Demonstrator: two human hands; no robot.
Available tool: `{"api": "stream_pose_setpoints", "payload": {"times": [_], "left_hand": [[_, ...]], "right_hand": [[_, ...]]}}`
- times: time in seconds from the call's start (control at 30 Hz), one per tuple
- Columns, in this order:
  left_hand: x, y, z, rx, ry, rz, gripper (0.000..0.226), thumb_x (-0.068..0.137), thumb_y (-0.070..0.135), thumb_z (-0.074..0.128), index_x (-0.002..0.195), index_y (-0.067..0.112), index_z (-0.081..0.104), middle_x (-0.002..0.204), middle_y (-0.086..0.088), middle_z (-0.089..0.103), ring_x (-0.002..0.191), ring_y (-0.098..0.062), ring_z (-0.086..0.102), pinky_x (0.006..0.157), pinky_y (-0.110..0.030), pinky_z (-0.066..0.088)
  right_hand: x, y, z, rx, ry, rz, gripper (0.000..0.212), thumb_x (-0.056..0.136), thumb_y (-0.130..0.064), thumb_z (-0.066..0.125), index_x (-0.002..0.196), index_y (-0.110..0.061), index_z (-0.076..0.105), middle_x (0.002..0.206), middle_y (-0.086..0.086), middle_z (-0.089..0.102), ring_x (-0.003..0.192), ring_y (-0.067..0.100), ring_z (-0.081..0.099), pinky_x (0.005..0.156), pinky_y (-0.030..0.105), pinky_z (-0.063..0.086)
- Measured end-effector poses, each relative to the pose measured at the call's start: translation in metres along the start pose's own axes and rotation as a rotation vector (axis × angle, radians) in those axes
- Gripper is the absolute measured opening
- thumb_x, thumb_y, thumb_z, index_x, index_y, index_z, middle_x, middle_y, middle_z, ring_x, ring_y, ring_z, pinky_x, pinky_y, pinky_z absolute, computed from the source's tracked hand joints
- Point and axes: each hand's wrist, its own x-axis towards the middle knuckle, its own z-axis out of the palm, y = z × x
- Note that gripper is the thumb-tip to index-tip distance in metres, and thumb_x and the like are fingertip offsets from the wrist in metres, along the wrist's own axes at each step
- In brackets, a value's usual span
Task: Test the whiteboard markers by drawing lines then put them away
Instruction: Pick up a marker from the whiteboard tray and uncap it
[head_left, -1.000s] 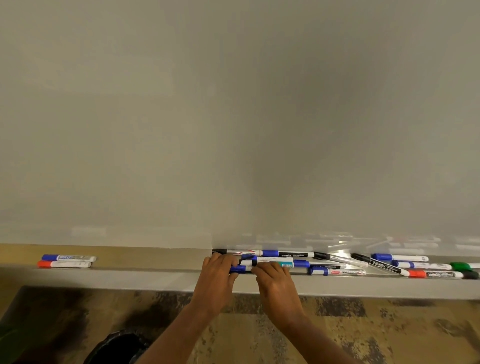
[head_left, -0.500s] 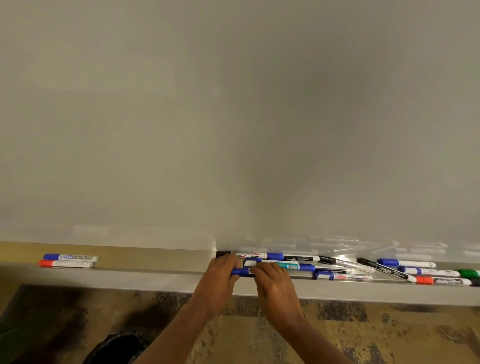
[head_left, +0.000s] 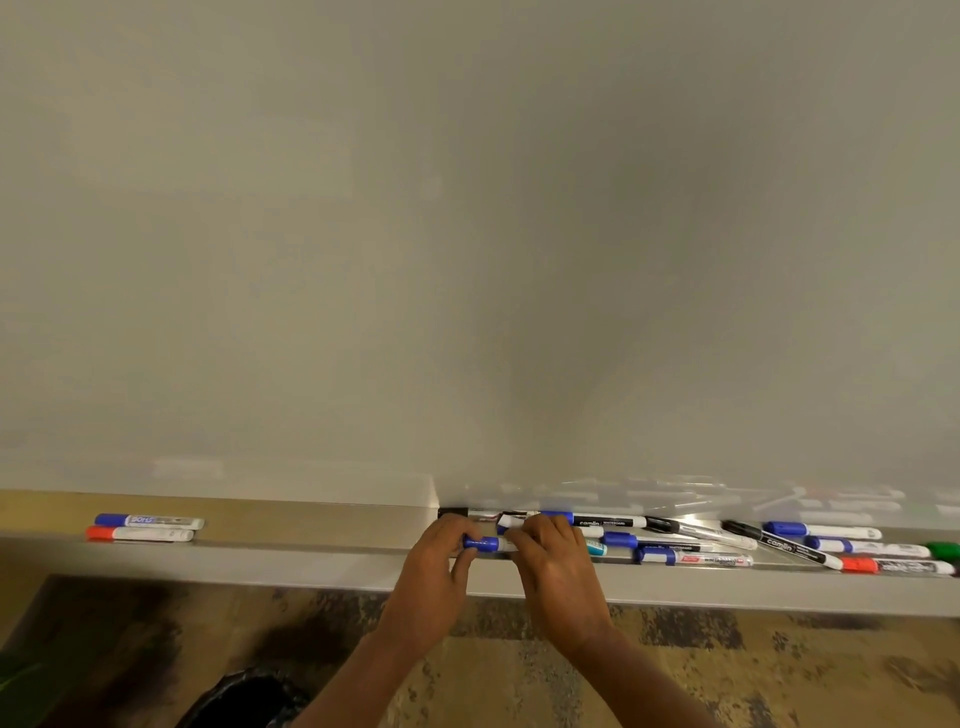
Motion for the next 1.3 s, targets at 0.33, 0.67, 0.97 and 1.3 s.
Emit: {"api": "stream_pose_setpoints", "payload": {"times": [0.33,0.67,0.97,1.3], "left_hand": [[-0.01,0.009,-0.009,-0.249,0.114,-0.24,0.024,0.093,0.011,0.072,0.103,0.031,0.067,0.097,0.016,0.071,0.089,0.002,0.064,0.076,-0.009,0.048],[-0.014,0.01,-0.017,-0.335,0.155,-0.284,0.025,0.093,0.011,0.073,0.106,0.031,0.068,0.101,0.015,0.074,0.092,-0.008,0.069,0.083,-0.017,0.055],[-0.012,0.013,-0.021,-0.529,0.167,-0.379,0.027,0.088,0.004,0.076,0.104,0.025,0.071,0.096,0.006,0.078,0.092,-0.01,0.073,0.083,-0.018,0.057],[-0.014,0.041,-0.043,-0.83,0.164,-0.463,0.016,0.095,0.018,0.07,0.11,0.016,0.074,0.099,-0.001,0.08,0.101,-0.019,0.074,0.088,-0.029,0.057]], "right_hand": [[0.001,-0.011,0.002,0.046,0.058,-0.027,0.042,0.066,-0.021,0.092,0.104,-0.021,0.073,0.104,-0.001,0.071,0.095,0.018,0.066,0.08,0.032,0.056],[-0.002,-0.014,0.005,0.104,0.083,-0.055,0.036,0.077,-0.021,0.084,0.111,-0.022,0.072,0.111,-0.003,0.072,0.103,0.018,0.066,0.088,0.035,0.055],[-0.004,-0.016,0.005,0.21,0.075,0.018,0.025,0.089,-0.024,0.073,0.114,-0.027,0.07,0.113,-0.009,0.071,0.11,0.013,0.06,0.095,0.032,0.048],[0.006,-0.04,-0.027,0.483,0.082,0.142,0.025,0.096,-0.03,0.06,0.119,-0.027,0.066,0.115,-0.01,0.066,0.106,0.01,0.057,0.091,0.035,0.055]]}}
